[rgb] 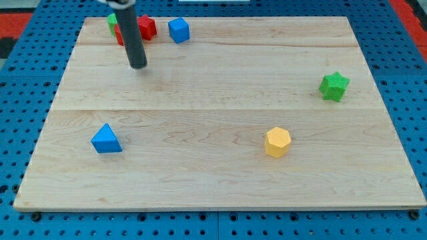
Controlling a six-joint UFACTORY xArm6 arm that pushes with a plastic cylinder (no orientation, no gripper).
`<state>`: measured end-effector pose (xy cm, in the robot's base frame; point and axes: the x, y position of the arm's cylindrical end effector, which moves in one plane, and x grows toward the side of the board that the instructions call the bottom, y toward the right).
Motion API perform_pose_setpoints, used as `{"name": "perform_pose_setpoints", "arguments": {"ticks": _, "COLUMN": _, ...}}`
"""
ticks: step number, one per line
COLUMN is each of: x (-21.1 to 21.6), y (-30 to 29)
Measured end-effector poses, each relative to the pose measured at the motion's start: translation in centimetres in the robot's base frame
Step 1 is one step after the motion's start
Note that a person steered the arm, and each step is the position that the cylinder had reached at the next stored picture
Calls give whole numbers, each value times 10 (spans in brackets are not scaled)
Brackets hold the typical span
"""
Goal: Push the blue triangle into group of blocks
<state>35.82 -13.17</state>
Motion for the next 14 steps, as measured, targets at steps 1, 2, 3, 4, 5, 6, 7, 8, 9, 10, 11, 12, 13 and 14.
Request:
{"name": "perform_pose_setpoints", "arguments": {"ticks": 1, "x": 48, "y": 34}}
{"name": "perform_pose_setpoints", "arguments": {"ticks": 2, "x": 119, "y": 62}}
{"name": "perform_pose_setpoints", "arguments": {"ticks": 3, "x": 203, "y": 63}}
{"name": "perform_pose_setpoints", "arguments": {"ticks": 4, "x": 246, "y": 39}}
{"name": "perform_pose_setpoints", "arguments": {"ticks": 5, "x": 216, "y": -12}}
{"name": "perform_pose_setpoints", "arguments": {"ticks": 6, "x": 181, "y": -41}}
{"name": "perform_pose_setpoints", "arguments": {"ticks": 7, "x": 129, "y": -41}}
{"name": "perform_pose_setpoints", "arguments": {"ticks": 8, "x": 80, "y": -44}}
{"name": "perform_pose_setpoints", "arguments": {"ticks": 9, "x": 29, "y": -40}}
{"name": "perform_pose_setpoints", "arguments": {"ticks": 10, "x": -28, "y": -42}}
{"name": "perform_pose_setpoints", "arguments": {"ticks": 11, "x": -57, "y": -25}}
{"name": "perform_pose_setpoints", "arguments": {"ticks": 12, "x": -53, "y": 57}}
{"name": "perform_pose_setpoints", "arguments": {"ticks": 13, "x": -73, "y": 146}}
{"name": "perform_pose_setpoints", "arguments": {"ticks": 14, "x": -73, "y": 218}}
